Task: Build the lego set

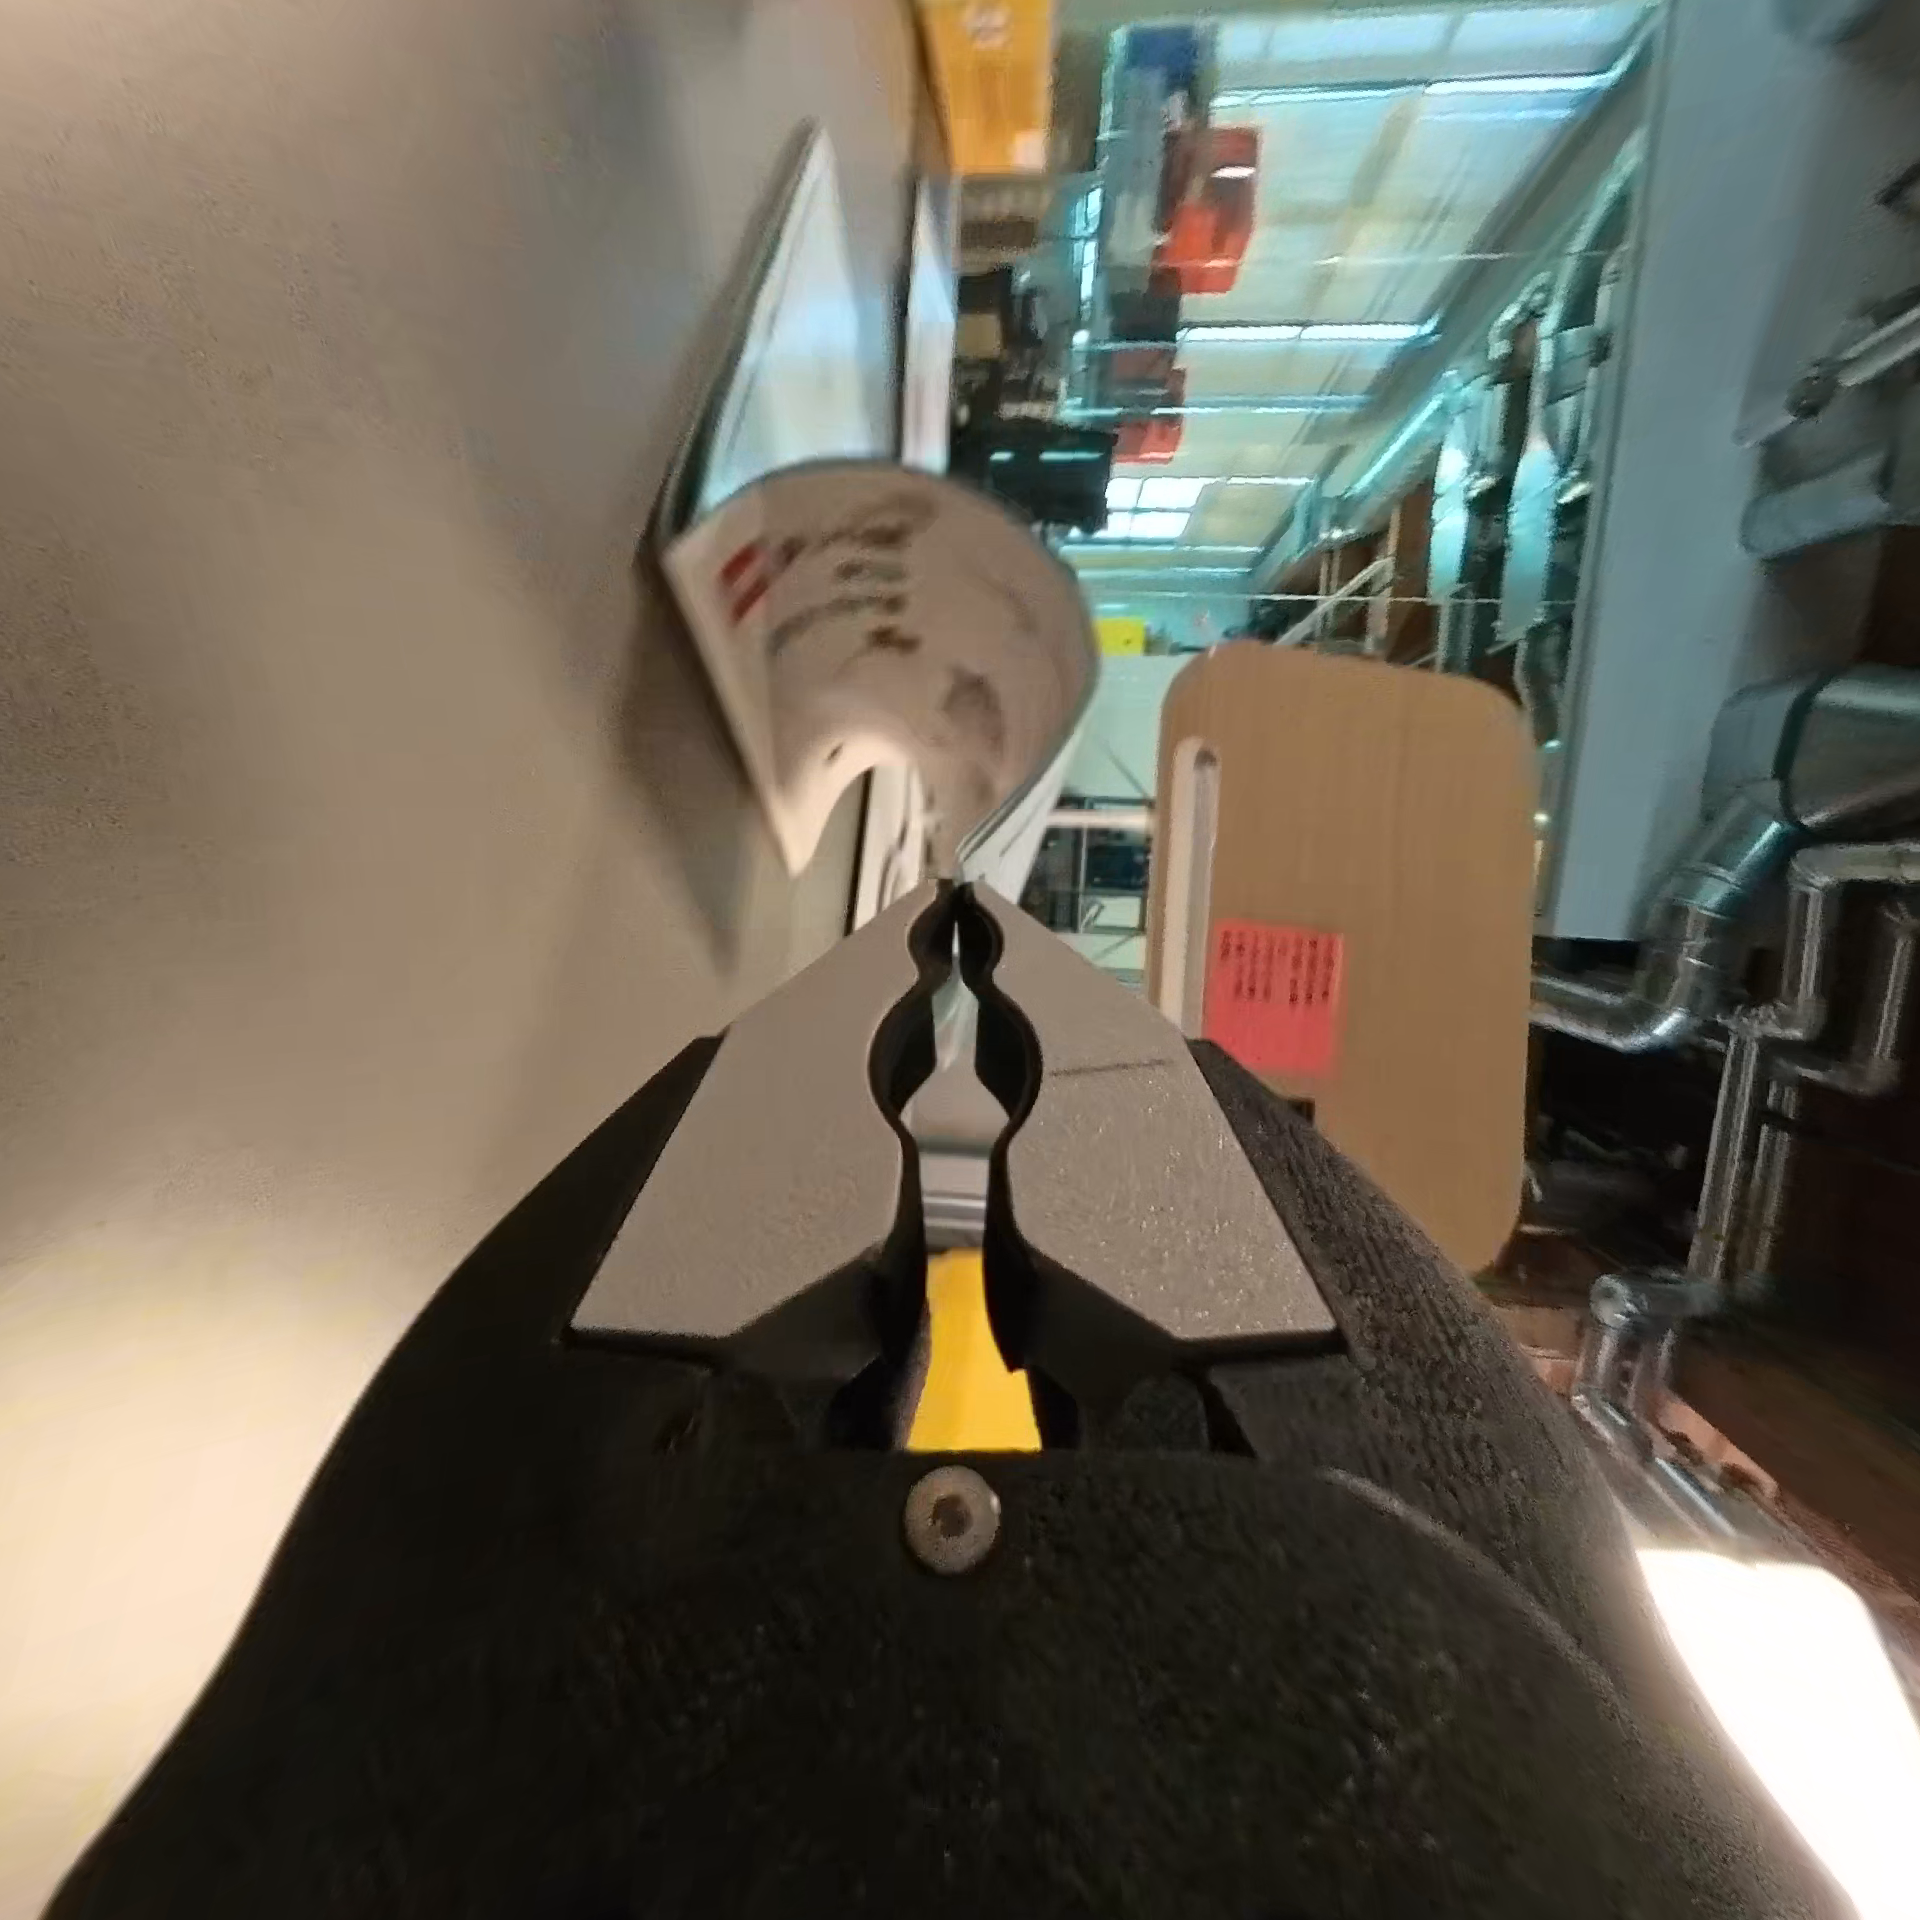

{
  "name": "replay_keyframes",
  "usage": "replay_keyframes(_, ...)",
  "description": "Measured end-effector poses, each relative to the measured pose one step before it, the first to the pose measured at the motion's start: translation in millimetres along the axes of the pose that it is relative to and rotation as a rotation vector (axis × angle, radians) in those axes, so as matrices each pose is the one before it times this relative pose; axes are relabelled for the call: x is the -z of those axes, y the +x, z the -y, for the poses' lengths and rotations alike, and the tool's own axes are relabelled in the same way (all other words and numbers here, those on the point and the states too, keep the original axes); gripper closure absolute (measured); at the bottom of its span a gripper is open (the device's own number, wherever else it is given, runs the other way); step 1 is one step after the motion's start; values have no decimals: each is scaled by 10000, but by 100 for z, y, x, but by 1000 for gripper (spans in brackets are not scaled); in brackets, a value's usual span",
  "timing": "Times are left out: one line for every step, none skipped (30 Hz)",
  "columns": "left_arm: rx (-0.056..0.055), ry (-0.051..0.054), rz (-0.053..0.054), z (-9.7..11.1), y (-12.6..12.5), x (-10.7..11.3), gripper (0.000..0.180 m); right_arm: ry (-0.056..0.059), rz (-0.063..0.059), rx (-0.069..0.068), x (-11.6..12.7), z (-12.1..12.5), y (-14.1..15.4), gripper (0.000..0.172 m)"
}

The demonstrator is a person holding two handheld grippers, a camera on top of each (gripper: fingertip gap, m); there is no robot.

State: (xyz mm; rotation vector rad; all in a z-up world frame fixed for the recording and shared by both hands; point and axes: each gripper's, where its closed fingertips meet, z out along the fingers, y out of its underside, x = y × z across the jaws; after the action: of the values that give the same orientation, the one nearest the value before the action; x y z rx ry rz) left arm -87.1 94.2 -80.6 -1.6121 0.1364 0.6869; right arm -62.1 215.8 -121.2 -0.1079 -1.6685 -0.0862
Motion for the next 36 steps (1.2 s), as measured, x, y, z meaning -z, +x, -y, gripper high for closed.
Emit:
replay_keyframes(-27,2,-85,14,198,-43,141,-186,252,272,1400,-1261,-647,172)
replay_keyframes(53,9,-131,25,259,-55,141,-162,295,269,1267,-1216,-738,172)
replay_keyframes(94,9,-140,35,276,-39,141,-111,327,234,1135,-1100,-816,172)
replay_keyframes(89,17,-111,38,240,-23,141,-127,343,232,1001,-1062,-859,172)
replay_keyframes(67,20,-116,33,280,-14,141,-139,402,284,885,-1019,-957,172)
replay_keyframes(41,8,-131,-15,310,-4,142,-131,402,356,768,-975,-979,172)
replay_keyframes(-4,-6,-143,-41,347,-4,142,-130,327,414,636,-948,-869,172)
replay_keyframes(-47,-20,-160,-65,395,-16,144,-158,268,393,508,-992,-730,172)
replay_keyframes(-61,14,-196,18,440,-4,146,-154,198,260,413,-946,-562,172)
replay_keyframes(-26,76,-251,136,521,14,147,-90,183,67,385,-781,-406,172)
replay_keyframes(9,107,-213,221,449,37,147,-43,231,-129,428,-624,-299,170)
replay_keyframes(24,106,-81,241,234,68,147,119,251,-380,583,-264,-123,159)
replay_keyframes(18,94,-11,220,102,70,147,338,119,-787,783,141,309,152)
replay_keyframes(6,93,26,209,24,76,147,325,-127,-1096,844,230,864,146)
replay_keyframes(8,85,37,186,-38,63,147,159,-289,-1166,745,86,1180,141)
replay_keyframes(36,70,29,146,-26,47,146,107,-461,-1200,651,135,1421,138)
replay_keyframes(86,75,37,128,-29,16,146,143,-693,-1340,517,375,1724,138)
replay_keyframes(125,94,20,150,10,11,146,109,-751,-1509,212,668,1712,143)
replay_keyframes(113,115,-21,176,114,24,147,-106,-543,-1673,-296,683,1115,149)
replay_keyframes(39,109,-44,163,157,17,147,-438,-129,-1783,-843,404,47,151)
replay_keyframes(-44,63,-10,89,124,-13,147,-665,280,-1746,-1230,55,-971,143)
replay_keyframes(-95,1,6,-10,106,-36,147,-618,532,-1591,-1505,-69,-1598,135)
replay_keyframes(-101,-43,-19,-81,138,-45,147,-457,553,-1370,-1714,0,-1672,129)
replay_keyframes(-82,-52,-27,-119,131,-36,147,-158,375,-1040,-1821,288,-1385,124)
replay_keyframes(-70,-40,-37,-113,130,-8,147,32,49,-804,-1826,408,-865,124)
replay_keyframes(-60,-29,-18,-105,74,28,148,-70,-41,-703,-1825,187,-735,123)
replay_keyframes(-48,-29,10,-107,-3,41,148,-274,19,-601,-1788,-152,-815,119)
replay_keyframes(-27,-19,39,-56,-86,40,148,-378,17,-390,-1647,-337,-775,114)
replay_keyframes(9,7,40,-3,-134,53,149,-274,-122,-127,-1444,-292,-489,112)
replay_keyframes(62,13,27,8,-136,41,149,-130,-234,21,-1235,-227,-212,112)
replay_keyframes(99,13,16,0,-113,37,149,-179,-192,13,-1042,-387,-159,112)
replay_keyframes(108,6,5,-42,-90,9,149,-290,-86,8,-877,-597,-218,109)
replay_keyframes(100,-11,-5,-72,-75,1,149,-264,-111,84,-674,-569,-131,108)
replay_keyframes(83,-22,-2,-86,-73,-29,149,-281,-145,168,-376,-422,-22,108)
replay_keyframes(70,-22,-4,-72,-50,-44,149,-125,-68,218,-136,-122,-72,108)
replay_keyframes(63,-14,-15,-34,-32,-36,149,-74,-17,231,-85,-83,-70,108)
